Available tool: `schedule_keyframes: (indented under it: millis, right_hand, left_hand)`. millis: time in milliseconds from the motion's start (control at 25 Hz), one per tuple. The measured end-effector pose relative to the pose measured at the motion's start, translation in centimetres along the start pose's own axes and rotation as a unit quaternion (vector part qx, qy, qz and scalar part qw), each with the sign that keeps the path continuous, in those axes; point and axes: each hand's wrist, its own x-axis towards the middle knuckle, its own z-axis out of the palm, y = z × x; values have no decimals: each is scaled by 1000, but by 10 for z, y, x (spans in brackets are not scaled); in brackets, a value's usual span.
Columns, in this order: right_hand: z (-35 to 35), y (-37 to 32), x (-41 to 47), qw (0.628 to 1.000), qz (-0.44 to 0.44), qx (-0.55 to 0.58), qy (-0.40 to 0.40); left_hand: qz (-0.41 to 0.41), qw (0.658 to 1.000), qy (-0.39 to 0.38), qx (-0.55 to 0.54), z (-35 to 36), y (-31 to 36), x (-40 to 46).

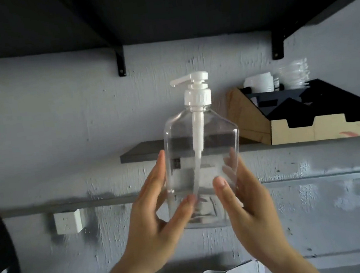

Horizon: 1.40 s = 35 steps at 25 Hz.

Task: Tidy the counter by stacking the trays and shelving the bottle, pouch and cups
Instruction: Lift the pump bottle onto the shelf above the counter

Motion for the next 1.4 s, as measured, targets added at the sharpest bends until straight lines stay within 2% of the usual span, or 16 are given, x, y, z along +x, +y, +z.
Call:
schedule_keyframes:
  millis: [80, 200, 320, 480, 600, 880, 1280, 1400]
  right_hand:
    - [-4, -3, 22, 998, 20, 30, -46]
    - [-6, -14, 62, 994, 41, -1, -97]
    - [0, -21, 101, 993, 41, -25, -108]
    - [16, -12, 141, 989, 61, -22, -130]
    - [32, 1, 160, 987, 77, -27, -135]
    - [64, 34, 183, 976, 140, -59, -158]
    - [78, 62, 188, 963, 146, -153, -166]
    - [79, 65, 189, 962, 152, -150, -168]
  left_hand:
    - [-15, 1000, -3, 6, -11, 6, 23]
    - [-26, 999, -4, 37, -32, 13, 61]
    - [-49, 997, -14, 51, -54, 12, 99]
    - [-87, 986, -42, 137, -84, 1, 139]
    - [-112, 982, -51, 145, -97, -7, 158]
    - [-170, 974, -10, 152, -110, -43, 169]
    - [-224, 968, 0, 110, -108, -87, 169]
    - [-227, 969, 6, 97, -104, -87, 167]
